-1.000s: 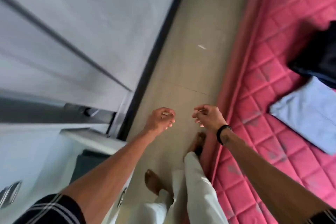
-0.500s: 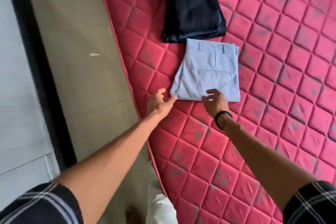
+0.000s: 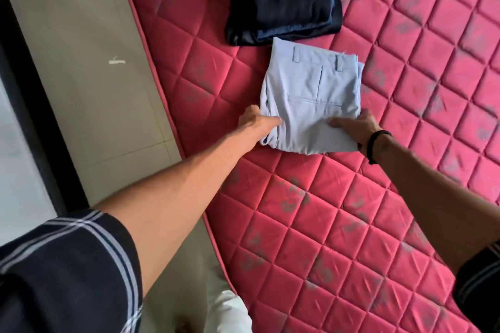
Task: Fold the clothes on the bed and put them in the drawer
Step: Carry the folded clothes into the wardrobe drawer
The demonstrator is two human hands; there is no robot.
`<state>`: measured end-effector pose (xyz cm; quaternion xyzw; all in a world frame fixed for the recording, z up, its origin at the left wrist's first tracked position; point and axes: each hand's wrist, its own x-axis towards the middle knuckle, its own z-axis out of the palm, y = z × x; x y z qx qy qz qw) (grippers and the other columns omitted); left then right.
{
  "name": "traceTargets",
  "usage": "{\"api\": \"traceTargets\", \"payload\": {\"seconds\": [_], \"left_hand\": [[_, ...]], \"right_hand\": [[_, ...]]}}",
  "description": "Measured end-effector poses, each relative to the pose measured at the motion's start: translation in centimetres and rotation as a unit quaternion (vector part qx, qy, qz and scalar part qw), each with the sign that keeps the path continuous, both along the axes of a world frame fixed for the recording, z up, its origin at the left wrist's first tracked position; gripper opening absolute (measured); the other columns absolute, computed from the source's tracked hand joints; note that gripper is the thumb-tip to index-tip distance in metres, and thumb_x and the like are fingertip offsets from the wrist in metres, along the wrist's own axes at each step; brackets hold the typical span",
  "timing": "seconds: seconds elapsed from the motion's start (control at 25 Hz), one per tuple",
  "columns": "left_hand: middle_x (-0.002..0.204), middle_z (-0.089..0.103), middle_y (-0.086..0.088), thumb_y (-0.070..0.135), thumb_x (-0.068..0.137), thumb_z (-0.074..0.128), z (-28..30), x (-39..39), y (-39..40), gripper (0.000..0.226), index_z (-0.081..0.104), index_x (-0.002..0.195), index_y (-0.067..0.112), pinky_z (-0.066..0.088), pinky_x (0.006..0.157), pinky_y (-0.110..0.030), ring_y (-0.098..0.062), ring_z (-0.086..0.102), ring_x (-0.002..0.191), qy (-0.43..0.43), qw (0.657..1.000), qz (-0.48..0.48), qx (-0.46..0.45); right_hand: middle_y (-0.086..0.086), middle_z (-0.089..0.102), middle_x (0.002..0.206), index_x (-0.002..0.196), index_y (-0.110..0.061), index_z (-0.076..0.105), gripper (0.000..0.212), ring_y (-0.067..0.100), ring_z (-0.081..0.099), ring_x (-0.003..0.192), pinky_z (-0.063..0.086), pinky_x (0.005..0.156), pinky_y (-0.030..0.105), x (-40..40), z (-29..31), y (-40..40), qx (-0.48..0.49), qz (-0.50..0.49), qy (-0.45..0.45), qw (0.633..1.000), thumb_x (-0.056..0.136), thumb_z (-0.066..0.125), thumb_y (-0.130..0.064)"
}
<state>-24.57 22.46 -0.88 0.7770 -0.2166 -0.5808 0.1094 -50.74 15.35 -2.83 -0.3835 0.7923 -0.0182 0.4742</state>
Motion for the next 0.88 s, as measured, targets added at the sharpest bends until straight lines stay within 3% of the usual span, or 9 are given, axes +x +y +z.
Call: {"api": "traceTargets", "payload": {"seconds": [0.12, 0.2, 0.28, 0.44, 0.6, 0.68, 0.76, 0.88], "left_hand": [[0.113, 0.074, -0.002, 0.039, 0.058, 0.074, 1.8, 2.4, 1.5, 0.062, 0.069, 0.115, 0.017, 0.06, 0.09, -0.036, -0.022, 0.071, 0.103, 0.03, 0.998, 0.028, -0.046], [0.099, 0.076, 0.005, 0.03, 0.065, 0.074, 4.2, 4.8, 4.1, 0.038, 0.072, 0.102, 0.023, 0.06, 0.081, -0.029, -0.016, 0.073, 0.092, 0.051, 0.995, 0.041, -0.071], [0.09, 0.075, 0.009, 0.016, 0.078, 0.074, 6.9, 7.4, 8.2, 0.02, 0.071, 0.096, 0.026, 0.058, 0.072, -0.023, -0.011, 0.072, 0.083, 0.064, 0.991, 0.073, -0.09], [0.104, 0.078, 0.003, 0.017, 0.08, 0.071, 11.0, 12.4, 19.1, 0.035, 0.072, 0.115, 0.022, 0.061, 0.09, -0.036, -0.018, 0.075, 0.097, 0.086, 0.98, 0.154, -0.092], [0.104, 0.078, 0.005, 0.015, 0.086, 0.071, 15.1, 16.1, 34.4, 0.026, 0.069, 0.109, 0.027, 0.061, 0.087, -0.032, -0.013, 0.074, 0.095, 0.06, 0.95, 0.284, -0.12], [0.094, 0.078, 0.01, 0.012, 0.089, 0.072, 16.8, 16.6, 42.3, 0.02, 0.069, 0.1, 0.028, 0.06, 0.078, -0.026, -0.008, 0.073, 0.086, 0.035, 0.927, 0.351, -0.131], [0.079, 0.077, 0.015, 0.01, 0.087, 0.073, 18.1, 16.7, 51.2, 0.019, 0.069, 0.095, 0.027, 0.055, 0.068, -0.021, -0.007, 0.071, 0.077, -0.006, 0.889, 0.433, -0.149], [0.073, 0.076, 0.007, 0.008, 0.087, 0.073, 19.9, 14.7, 63.8, 0.014, 0.069, 0.094, 0.02, 0.055, 0.063, -0.025, -0.01, 0.07, 0.07, -0.034, 0.831, 0.534, -0.149]], "right_hand": [[0.012, 0.076, 0.115, 0.123, -0.012, 0.07, 0.055, 0.033, 0.073, 0.103, 0.06, 0.091, 0.048, 1.5, 3.3, 0.9, 0.046, 0.026, -0.126, 0.991, 0.072, 0.088, -0.02], [0.012, 0.074, 0.12, 0.127, -0.012, 0.068, 0.042, 0.031, 0.072, 0.102, 0.061, 0.088, 0.043, 2.7, 5.6, 2.2, 0.044, 0.06, -0.171, 0.982, 0.086, 0.078, -0.008], [0.01, 0.074, 0.12, 0.128, -0.015, 0.067, 0.041, 0.032, 0.072, 0.105, 0.06, 0.089, 0.042, 5.0, 8.1, 4.2, 0.047, 0.114, -0.226, 0.966, 0.088, 0.077, -0.013], [0.006, 0.075, 0.119, 0.127, -0.017, 0.068, 0.06, 0.03, 0.071, 0.109, 0.06, 0.088, 0.036, 11.5, 11.8, 9.6, 0.067, 0.246, -0.251, 0.934, 0.076, 0.087, -0.041], [0.002, 0.075, 0.122, 0.131, -0.019, 0.065, 0.043, 0.026, 0.071, 0.111, 0.058, 0.098, 0.042, 20.7, 14.9, 17.5, 0.092, 0.396, -0.263, 0.875, 0.091, 0.078, -0.025], [-0.005, 0.076, 0.118, 0.127, -0.023, 0.066, 0.033, 0.015, 0.073, 0.106, 0.059, 0.093, 0.031, 25.0, 16.7, 22.4, 0.09, 0.476, -0.25, 0.838, 0.095, 0.072, -0.02], [-0.007, 0.076, 0.115, 0.125, -0.021, 0.067, 0.03, 0.014, 0.072, 0.104, 0.058, 0.084, 0.021, 29.8, 18.7, 28.8, 0.098, 0.546, -0.247, 0.795, 0.095, 0.071, -0.018], [0.001, 0.074, 0.123, 0.133, -0.017, 0.062, 0.04, 0.02, 0.07, 0.109, 0.058, 0.087, 0.027, 35.7, 21.5, 39.1, 0.115, 0.634, -0.263, 0.718, 0.094, 0.07, -0.018]]}}
